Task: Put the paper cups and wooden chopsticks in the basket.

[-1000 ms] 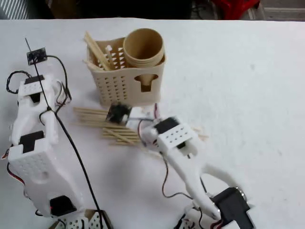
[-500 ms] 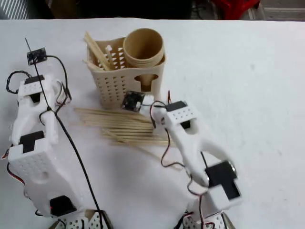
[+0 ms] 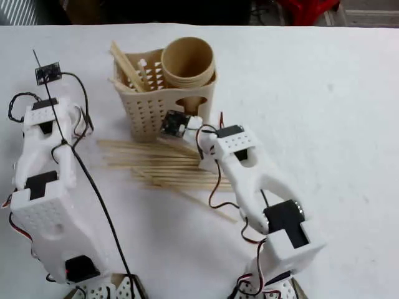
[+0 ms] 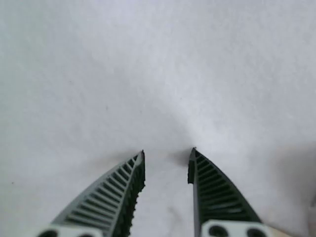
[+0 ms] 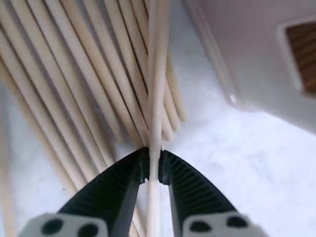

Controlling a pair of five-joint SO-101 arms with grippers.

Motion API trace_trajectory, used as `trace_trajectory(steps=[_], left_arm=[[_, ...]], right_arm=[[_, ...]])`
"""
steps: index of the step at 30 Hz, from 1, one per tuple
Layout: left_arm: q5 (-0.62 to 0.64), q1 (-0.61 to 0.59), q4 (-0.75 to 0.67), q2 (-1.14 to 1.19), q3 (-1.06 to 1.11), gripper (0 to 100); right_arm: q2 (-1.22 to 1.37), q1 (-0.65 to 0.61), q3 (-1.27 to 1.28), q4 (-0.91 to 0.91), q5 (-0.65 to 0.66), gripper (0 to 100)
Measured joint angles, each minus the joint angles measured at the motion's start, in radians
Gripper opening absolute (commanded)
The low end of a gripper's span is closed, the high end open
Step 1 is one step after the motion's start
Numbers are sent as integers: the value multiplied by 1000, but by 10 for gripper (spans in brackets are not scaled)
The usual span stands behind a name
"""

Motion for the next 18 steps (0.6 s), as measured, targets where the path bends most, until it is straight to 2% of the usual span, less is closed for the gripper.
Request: trace_trajectory(steps=[11,18], left_arm=[[0,0,0,0,0,158],[0,0,0,0,0,158]], right_arm=[[-244,-11,3,143,-86,17],[-322,-130,84,190,-91,17]])
